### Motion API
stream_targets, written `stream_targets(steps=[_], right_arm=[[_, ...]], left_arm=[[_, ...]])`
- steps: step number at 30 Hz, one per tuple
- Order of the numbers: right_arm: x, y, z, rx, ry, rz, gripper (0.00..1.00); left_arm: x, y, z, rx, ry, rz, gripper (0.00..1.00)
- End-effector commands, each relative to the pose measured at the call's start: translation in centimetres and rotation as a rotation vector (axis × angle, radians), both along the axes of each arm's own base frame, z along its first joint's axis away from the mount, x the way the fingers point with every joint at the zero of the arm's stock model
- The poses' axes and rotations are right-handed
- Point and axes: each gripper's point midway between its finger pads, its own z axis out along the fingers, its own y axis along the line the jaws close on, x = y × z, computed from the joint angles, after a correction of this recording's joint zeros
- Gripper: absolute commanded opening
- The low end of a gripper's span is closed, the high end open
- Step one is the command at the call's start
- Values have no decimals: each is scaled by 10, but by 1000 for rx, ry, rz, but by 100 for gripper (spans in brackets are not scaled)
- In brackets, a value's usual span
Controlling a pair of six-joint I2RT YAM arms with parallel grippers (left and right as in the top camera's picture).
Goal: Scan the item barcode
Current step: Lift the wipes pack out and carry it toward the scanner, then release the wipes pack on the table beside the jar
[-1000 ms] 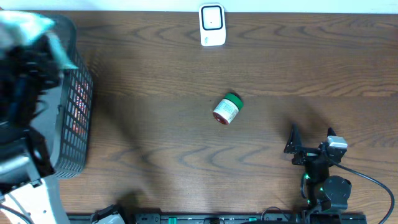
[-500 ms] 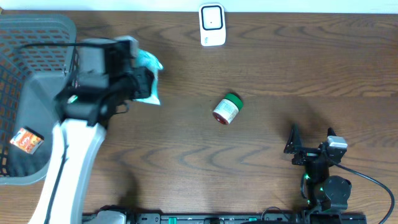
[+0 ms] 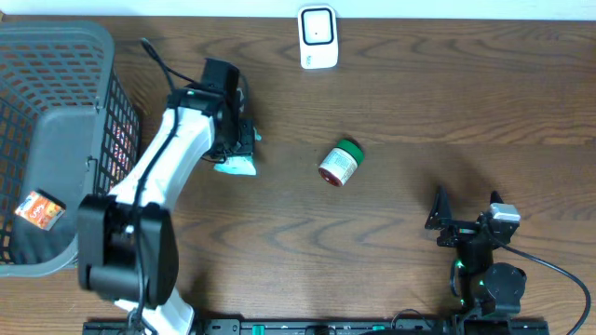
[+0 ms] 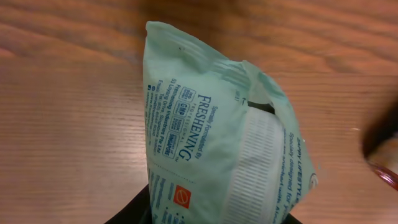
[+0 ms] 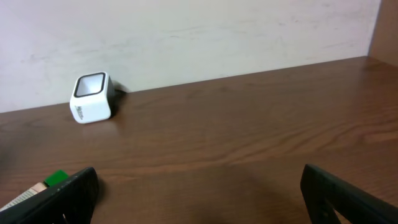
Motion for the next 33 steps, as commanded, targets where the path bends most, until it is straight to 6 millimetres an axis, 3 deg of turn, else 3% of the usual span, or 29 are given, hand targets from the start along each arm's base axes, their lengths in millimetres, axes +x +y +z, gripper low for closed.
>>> stream_targets(steps=[1, 8, 19, 29, 30, 33], right_arm=[[0, 1, 0, -15, -2, 5, 99], [0, 1, 0, -15, -2, 5, 99], [0, 1, 0, -15, -2, 5, 99], [0, 1, 0, -15, -2, 5, 99], [0, 1, 0, -15, -2, 5, 99], [0, 1, 0, -15, -2, 5, 99]], left_arm=[[-4, -18, -15, 0, 34, -23, 34], [-7, -63, -25, 25, -7, -133, 34], [-6, -73, -34, 69, -63, -100, 34], [-22, -66, -65, 71, -39, -68, 34], [-24, -65, -66, 73, -33, -66, 34], [-25, -64, -67, 74, -30, -67, 57]])
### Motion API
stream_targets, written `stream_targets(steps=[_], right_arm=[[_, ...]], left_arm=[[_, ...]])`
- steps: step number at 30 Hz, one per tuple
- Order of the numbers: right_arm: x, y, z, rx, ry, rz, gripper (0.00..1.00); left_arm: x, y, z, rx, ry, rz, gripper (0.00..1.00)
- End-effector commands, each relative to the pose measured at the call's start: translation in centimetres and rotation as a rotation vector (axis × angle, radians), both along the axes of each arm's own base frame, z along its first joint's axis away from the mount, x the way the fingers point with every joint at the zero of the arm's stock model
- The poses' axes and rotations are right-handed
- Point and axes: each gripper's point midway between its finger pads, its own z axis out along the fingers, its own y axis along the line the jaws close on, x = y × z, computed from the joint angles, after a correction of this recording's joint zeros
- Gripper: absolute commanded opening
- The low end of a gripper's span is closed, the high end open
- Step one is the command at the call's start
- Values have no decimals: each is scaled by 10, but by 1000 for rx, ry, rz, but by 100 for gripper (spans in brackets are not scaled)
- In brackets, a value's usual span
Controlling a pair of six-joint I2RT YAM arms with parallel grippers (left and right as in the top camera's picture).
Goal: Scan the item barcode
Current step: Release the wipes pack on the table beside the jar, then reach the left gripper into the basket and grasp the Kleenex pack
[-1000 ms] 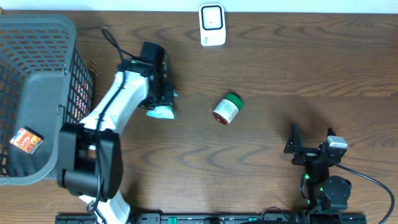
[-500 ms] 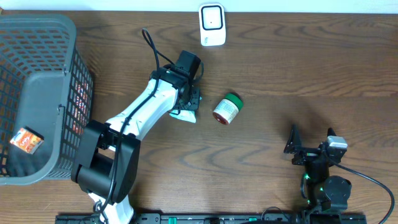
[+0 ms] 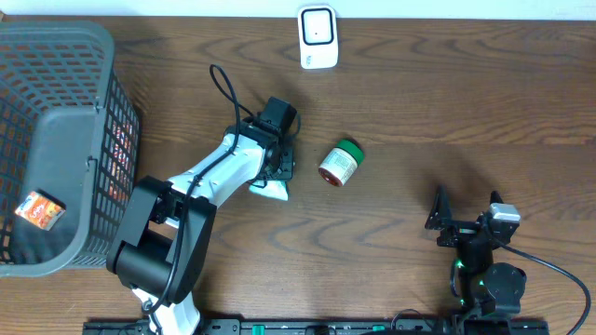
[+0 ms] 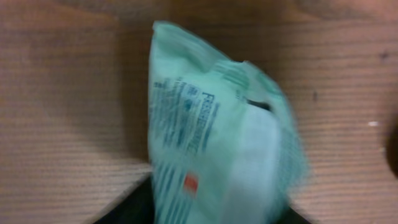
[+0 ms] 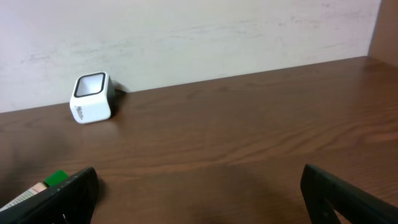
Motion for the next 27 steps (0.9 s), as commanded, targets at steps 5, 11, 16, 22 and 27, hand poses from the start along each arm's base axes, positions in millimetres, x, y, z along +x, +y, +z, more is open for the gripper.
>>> stream_targets(steps=[5, 11, 16, 22, 27], right_arm=[[0, 1, 0, -15, -2, 5, 99], [0, 1, 0, -15, -2, 5, 99], [0, 1, 0, -15, -2, 5, 99], [0, 1, 0, -15, -2, 5, 99], [0, 1, 0, -15, -2, 5, 99]], left_arm=[[9, 4, 19, 0, -40, -4, 89], [28, 17, 106, -59, -197, 25, 98], [33, 46, 208, -110, -461, 24, 98], [15, 107, 295, -115, -711, 131, 98], [-3, 170, 355, -78, -923, 290, 98]])
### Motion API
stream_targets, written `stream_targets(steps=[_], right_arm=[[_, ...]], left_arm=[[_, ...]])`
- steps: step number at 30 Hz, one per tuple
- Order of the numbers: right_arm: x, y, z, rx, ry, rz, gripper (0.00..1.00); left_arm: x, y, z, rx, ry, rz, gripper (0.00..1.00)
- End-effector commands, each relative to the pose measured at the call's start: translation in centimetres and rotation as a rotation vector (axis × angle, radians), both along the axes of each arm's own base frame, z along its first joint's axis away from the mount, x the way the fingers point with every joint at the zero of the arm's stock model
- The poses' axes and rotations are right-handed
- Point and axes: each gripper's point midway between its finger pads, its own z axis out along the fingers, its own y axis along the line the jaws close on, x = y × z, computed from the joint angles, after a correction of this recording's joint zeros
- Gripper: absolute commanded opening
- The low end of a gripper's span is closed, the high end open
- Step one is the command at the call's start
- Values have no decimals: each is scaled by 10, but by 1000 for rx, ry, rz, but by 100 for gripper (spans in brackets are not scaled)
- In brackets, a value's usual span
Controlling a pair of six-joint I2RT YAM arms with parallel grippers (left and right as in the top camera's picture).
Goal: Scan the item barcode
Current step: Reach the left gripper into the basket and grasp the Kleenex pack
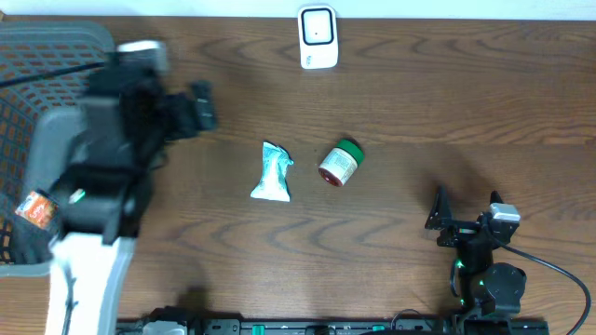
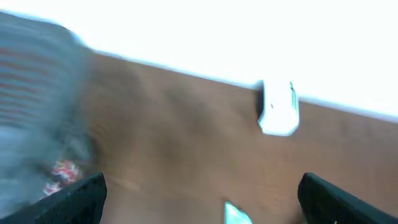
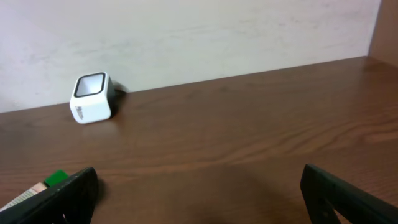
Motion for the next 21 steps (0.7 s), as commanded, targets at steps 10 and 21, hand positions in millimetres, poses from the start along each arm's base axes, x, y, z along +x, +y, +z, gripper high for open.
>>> stream_targets(steps=[10, 21], right_arm=[[0, 1, 0, -15, -2, 5, 99], [0, 1, 0, -15, -2, 5, 99]], left_arm=[[-37, 144, 70, 104, -242, 405, 98], [-44, 240, -8, 82, 30, 665, 98]])
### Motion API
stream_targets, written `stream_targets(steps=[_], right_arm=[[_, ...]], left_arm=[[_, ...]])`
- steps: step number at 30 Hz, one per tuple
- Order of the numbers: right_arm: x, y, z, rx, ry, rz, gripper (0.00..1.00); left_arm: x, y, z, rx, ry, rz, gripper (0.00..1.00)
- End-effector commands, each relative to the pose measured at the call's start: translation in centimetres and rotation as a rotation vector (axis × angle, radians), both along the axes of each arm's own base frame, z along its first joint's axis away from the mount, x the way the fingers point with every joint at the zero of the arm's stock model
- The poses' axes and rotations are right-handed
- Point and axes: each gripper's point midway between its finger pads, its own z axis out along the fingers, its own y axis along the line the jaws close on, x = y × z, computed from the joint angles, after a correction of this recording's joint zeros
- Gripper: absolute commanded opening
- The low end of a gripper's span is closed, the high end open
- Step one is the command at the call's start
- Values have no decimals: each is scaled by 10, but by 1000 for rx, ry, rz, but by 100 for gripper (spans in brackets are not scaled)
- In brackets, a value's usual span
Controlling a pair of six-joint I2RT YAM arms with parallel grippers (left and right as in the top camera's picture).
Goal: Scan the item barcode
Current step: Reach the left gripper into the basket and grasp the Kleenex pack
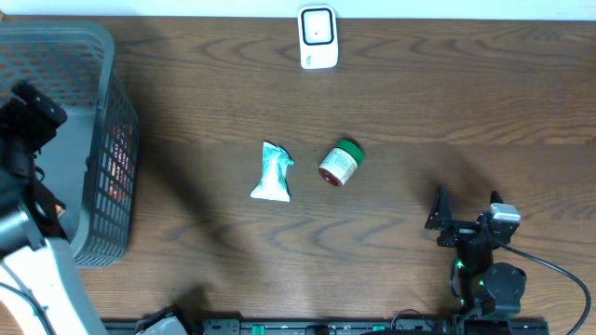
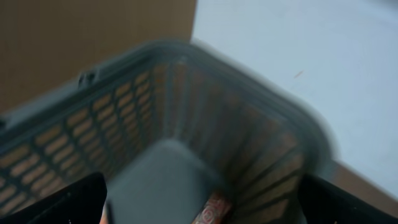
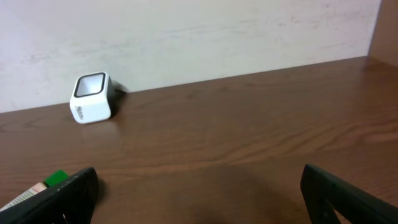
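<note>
A white barcode scanner (image 1: 318, 37) stands at the table's far edge, also seen in the right wrist view (image 3: 92, 98). A mint-green wipes packet (image 1: 272, 173) lies mid-table, left of a green-capped jar (image 1: 340, 162). My left gripper (image 2: 199, 211) is open above the grey basket (image 1: 93, 112), looking down into it. A red-orange packet (image 2: 211, 210) lies on the basket floor between its fingers, untouched. My right gripper (image 3: 199, 199) is open and empty near the front right.
The tall mesh basket wall (image 2: 186, 93) rings the left gripper's view. The left arm (image 1: 23, 186) covers the basket's left part in the overhead view. A light wall stands behind the scanner. The jar's green cap (image 3: 56, 178) shows by the right gripper's left finger (image 3: 68, 193).
My left arm has moved from beside the basket's right edge to over the basket. Its wrist view shows the basket's inside instead of the scanner. Packet, jar and right arm have not moved.
My left gripper was shut on the mint packet at the table's left. Then it held the packet beside the jar. Then the packet lay on the table and the gripper was open, back toward the basket. Now it is open over the basket.
</note>
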Motion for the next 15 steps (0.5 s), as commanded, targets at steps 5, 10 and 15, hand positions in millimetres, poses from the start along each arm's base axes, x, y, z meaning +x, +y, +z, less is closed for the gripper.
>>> stream_targets(steps=[5, 10, 15], right_arm=[[0, 1, 0, -15, -2, 5, 99], [0, 1, 0, -15, -2, 5, 99], [0, 1, 0, -15, -2, 5, 99]], left_arm=[[-15, 57, -89, -93, 308, 207, 98], [-20, 70, -142, -191, 454, 250, 98], [-36, 83, -177, -261, 552, 352, 98]])
